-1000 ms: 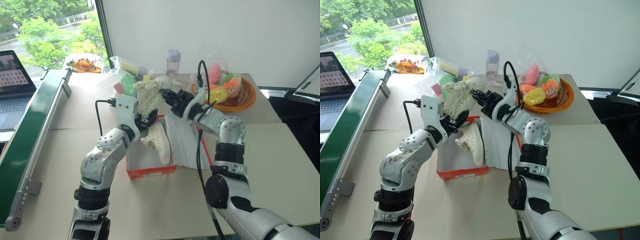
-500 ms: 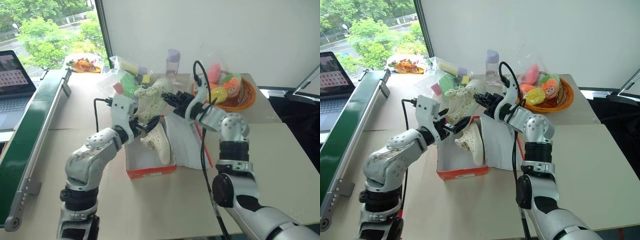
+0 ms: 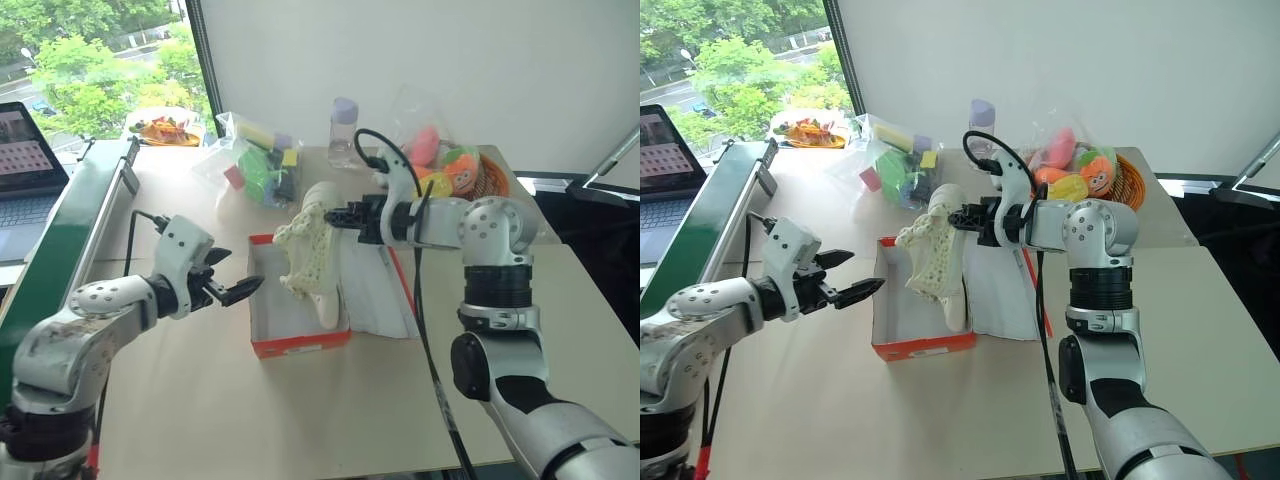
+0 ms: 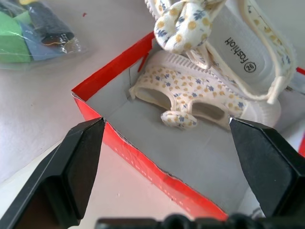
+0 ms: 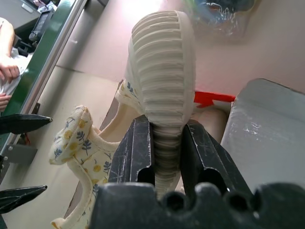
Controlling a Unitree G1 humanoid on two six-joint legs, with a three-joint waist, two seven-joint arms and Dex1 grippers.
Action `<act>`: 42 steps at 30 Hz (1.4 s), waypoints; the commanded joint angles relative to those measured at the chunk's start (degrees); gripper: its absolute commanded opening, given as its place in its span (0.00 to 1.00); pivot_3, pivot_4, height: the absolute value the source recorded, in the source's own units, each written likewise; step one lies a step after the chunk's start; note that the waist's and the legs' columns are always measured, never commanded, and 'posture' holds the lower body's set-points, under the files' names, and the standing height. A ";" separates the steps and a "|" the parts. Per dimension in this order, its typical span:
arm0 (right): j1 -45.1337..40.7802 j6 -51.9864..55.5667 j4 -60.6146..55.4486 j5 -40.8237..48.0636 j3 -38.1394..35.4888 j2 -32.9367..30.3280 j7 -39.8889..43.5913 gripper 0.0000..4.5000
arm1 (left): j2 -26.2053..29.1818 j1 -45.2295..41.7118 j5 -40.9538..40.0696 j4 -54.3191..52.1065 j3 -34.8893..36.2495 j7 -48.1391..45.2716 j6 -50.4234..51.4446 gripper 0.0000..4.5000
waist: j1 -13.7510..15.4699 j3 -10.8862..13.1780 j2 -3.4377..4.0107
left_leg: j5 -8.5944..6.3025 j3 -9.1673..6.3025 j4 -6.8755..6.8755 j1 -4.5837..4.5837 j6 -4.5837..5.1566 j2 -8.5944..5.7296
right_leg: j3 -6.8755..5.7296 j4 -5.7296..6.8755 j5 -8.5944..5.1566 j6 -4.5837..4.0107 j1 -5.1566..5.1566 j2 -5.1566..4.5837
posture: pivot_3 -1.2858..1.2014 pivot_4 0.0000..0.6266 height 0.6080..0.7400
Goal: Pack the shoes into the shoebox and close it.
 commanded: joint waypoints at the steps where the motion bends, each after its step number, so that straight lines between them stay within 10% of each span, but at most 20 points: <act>1: -3.81 3.10 -2.30 2.33 -0.48 0.98 2.84 0.09 | 1.25 0.93 0.01 -2.38 1.58 -0.79 -2.31 0.99 | -0.09 0.02 0.04 | 0.00 0.00 0.00 0.00 0.00 0.00 | 0.00 0.01 0.00 0.00 -0.01 0.00 | 0.52 0.24 1.00; 29: -0.48 -25.86 26.35 -18.97 21.42 4.46 23.90 0.09 | 1.22 11.69 -1.21 -9.89 9.36 4.08 0.17 0.99 | -0.27 0.02 0.04 | 0.00 0.01 0.00 0.11 -0.01 0.01 | -0.01 0.03 0.00 0.00 0.09 0.00 | 0.52 0.24 1.00; 42: 0.52 -26.23 12.75 -37.87 38.85 -1.43 19.42 0.09 | -1.39 12.28 -1.39 -11.17 6.82 7.98 -0.36 0.99 | 1.60 0.02 0.06 | 0.03 0.02 0.03 0.15 -0.04 -0.03 | -0.02 0.01 -0.03 -0.04 0.10 -0.07 | 0.52 0.24 1.00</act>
